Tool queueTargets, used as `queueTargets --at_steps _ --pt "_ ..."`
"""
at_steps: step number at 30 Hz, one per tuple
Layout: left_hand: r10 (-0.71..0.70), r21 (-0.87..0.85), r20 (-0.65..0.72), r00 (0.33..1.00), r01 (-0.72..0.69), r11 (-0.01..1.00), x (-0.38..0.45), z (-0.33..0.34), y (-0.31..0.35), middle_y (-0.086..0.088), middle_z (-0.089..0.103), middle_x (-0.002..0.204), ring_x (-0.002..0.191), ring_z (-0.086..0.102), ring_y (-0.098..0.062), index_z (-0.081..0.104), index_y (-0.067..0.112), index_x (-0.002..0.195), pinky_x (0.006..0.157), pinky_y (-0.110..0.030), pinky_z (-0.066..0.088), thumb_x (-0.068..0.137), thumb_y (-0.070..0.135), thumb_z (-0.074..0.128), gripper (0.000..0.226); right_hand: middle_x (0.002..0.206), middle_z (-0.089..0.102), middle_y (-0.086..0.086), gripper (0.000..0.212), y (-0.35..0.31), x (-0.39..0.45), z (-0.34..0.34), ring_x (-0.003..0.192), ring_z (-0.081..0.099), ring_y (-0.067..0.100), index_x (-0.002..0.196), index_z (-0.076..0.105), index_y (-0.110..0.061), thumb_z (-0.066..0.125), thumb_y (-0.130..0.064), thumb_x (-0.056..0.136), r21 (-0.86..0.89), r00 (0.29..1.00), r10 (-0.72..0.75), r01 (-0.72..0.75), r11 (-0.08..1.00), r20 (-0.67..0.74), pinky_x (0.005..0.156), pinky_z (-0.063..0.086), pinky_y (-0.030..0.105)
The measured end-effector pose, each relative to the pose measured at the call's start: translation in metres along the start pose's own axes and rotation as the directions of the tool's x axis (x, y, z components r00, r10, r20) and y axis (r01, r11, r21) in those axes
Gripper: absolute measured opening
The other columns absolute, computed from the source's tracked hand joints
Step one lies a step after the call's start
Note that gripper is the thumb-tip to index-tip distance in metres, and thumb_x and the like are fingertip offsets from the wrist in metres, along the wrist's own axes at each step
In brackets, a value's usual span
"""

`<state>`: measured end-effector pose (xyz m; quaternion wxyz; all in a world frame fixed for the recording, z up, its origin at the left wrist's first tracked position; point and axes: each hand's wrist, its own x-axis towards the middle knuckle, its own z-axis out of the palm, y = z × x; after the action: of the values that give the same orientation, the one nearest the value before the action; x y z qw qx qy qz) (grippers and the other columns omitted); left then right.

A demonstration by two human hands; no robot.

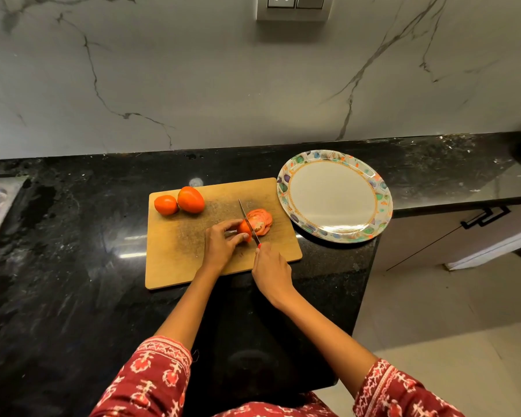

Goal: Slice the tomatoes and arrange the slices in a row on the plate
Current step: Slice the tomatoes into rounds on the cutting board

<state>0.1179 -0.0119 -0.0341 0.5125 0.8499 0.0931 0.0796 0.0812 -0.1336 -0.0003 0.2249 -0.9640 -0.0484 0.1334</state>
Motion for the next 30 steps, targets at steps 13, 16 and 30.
queueTargets --at_steps 13,16,30 --pt "-0.014 -0.044 -0.03 0.999 0.013 0.999 -0.002 -0.001 -0.003 -0.012 0.068 0.105 0.098 0.063 -0.019 0.067 0.002 0.107 0.088 -0.032 0.052 0.071 -0.001 0.074 0.036 0.114 0.059 0.015 0.029 -0.005 0.001 0.006 0.107 0.057 0.033 0.116 0.044 -0.005 0.025 -0.023 0.104 -0.005 1.0 0.004 -0.004 1.0 0.007 0.082 0.043 0.04" --pt "-0.024 -0.049 -0.046 0.999 0.021 0.999 -0.002 0.0 -0.002 -0.012 0.068 0.105 0.095 0.062 -0.014 0.067 0.0 0.106 0.082 -0.016 0.05 0.071 -0.001 0.074 0.036 0.116 0.059 0.015 0.03 -0.009 0.007 0.006 0.108 0.057 0.033 0.119 0.043 -0.005 0.025 -0.023 0.104 -0.024 1.0 0.004 -0.004 1.0 -0.01 0.08 0.042 0.038" --pt "-0.037 -0.02 -0.058 0.998 0.035 0.999 -0.001 -0.001 0.004 -0.01 0.07 0.095 0.087 0.061 -0.012 0.07 0.002 0.097 0.081 -0.023 0.047 0.071 0.0 0.074 0.027 0.115 0.06 0.016 0.028 -0.01 0.013 0.01 0.107 0.058 0.033 0.119 0.043 -0.004 0.026 -0.019 0.103 -0.038 1.0 0.017 -0.018 0.999 -0.027 0.081 0.044 0.038"
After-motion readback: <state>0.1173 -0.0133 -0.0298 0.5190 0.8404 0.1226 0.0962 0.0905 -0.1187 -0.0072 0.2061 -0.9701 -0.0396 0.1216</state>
